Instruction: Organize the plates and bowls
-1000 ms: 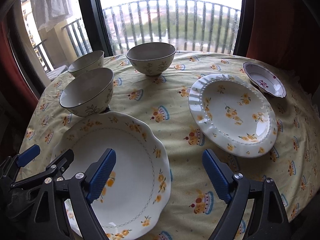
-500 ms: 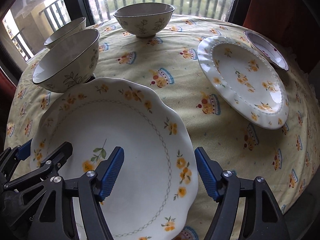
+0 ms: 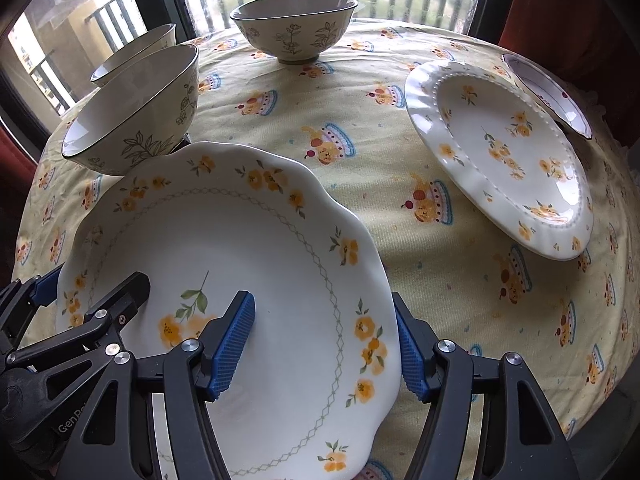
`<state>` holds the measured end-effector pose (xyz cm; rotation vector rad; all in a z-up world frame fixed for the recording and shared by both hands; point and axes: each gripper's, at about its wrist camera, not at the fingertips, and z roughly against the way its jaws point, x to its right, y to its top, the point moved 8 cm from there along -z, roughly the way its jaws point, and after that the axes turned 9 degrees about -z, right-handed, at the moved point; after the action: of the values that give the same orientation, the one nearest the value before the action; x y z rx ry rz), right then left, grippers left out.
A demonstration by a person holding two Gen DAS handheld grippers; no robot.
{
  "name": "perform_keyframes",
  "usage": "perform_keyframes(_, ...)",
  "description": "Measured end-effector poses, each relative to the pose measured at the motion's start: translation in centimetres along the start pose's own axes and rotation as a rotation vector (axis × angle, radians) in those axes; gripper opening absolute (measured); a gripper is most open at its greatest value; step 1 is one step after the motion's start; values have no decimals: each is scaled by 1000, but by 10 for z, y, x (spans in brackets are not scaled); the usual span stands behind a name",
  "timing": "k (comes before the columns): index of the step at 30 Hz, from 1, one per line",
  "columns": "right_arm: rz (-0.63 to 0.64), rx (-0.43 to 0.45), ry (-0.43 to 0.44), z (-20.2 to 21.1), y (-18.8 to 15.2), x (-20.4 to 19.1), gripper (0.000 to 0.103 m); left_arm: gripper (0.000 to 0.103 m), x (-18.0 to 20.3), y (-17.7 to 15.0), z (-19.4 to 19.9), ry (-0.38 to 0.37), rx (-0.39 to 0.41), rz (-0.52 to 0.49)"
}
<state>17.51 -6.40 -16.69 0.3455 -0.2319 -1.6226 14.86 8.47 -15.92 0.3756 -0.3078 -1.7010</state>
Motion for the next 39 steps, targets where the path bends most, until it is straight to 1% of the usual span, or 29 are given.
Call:
perform_keyframes(2,10,-1,-1,1,-1,0,69,71,0,-4,2,5,-25,43)
perform_keyframes(6,59,1,12,7,-4,1,69,71,4,-8,10,29,-30,110)
perform_keyframes(10,97,15,19,15,-2,12,69,71,20,-7,17,32,-20,131)
perform_keyframes(18,131,39,25,34,9,54,69,71,62,3,34,41,8,172)
perform_keyframes(23,137,55,34,43,21,83,68,71,93,19,43,53,46,161)
perform_keyframes(28,131,80,34,53,34,114,68,71,125,31,45,53,66,151)
perform_keyframes(39,100,96,9,61,43,189,68,71,195,52,44,7,83,127)
